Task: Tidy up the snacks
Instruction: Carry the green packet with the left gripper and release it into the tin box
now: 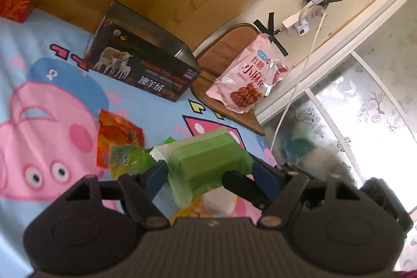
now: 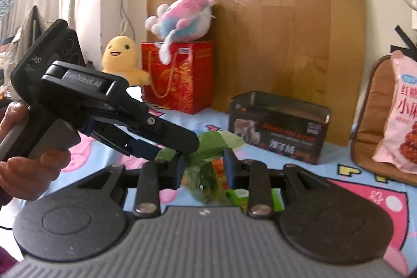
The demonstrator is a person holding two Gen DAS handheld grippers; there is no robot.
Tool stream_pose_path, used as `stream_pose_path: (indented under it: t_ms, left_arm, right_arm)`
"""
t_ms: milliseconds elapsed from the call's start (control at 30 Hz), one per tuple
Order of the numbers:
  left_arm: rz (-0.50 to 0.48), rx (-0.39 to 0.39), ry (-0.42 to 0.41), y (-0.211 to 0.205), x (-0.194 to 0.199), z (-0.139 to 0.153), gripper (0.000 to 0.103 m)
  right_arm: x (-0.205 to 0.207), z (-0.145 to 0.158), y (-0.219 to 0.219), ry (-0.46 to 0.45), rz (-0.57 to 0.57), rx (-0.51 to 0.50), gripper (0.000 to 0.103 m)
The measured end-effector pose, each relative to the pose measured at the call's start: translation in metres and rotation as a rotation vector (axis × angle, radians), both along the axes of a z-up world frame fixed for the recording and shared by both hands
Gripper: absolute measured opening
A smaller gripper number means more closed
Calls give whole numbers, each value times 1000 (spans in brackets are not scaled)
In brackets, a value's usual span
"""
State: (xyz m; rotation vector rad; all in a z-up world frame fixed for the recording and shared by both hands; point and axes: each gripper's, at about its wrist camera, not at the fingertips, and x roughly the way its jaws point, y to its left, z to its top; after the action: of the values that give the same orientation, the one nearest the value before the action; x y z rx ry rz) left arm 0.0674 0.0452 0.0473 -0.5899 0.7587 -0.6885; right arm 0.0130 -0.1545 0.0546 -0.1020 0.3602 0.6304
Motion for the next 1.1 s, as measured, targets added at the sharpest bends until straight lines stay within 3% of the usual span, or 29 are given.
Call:
stream_pose_path:
  t_ms: [233,400,533,733,867,967,1000,1100]
  left_arm:
    - [86,40,74,10,39,-16,79]
    - [134,8,130,38,42,-34,78]
    - [167,6,114,60,37,-32,78]
    - [163,16,120,65,47,-34,78]
    - [133,22,139,54,47,-43,78]
    - [121,52,148,42,48,-51,68]
    - [119,67,140,40,48,-48,60]
    - [100,22,130,41,54,-38,58]
  right_arm:
    - [39,-11,14,78,-54,-16,34]
    - [74,-30,37,179,-49,-42,42]
    - [85,-44,34,269,-45,-51,42]
    - [83,-33,31,250,18,-104,54]
    - [92,-33,49,263,103,-191,62]
    - [101,-43,63,263,135,-261,60]
    - [106,-48,67,278,142,-269,56]
    - [104,-44,69,235,146,-255,36]
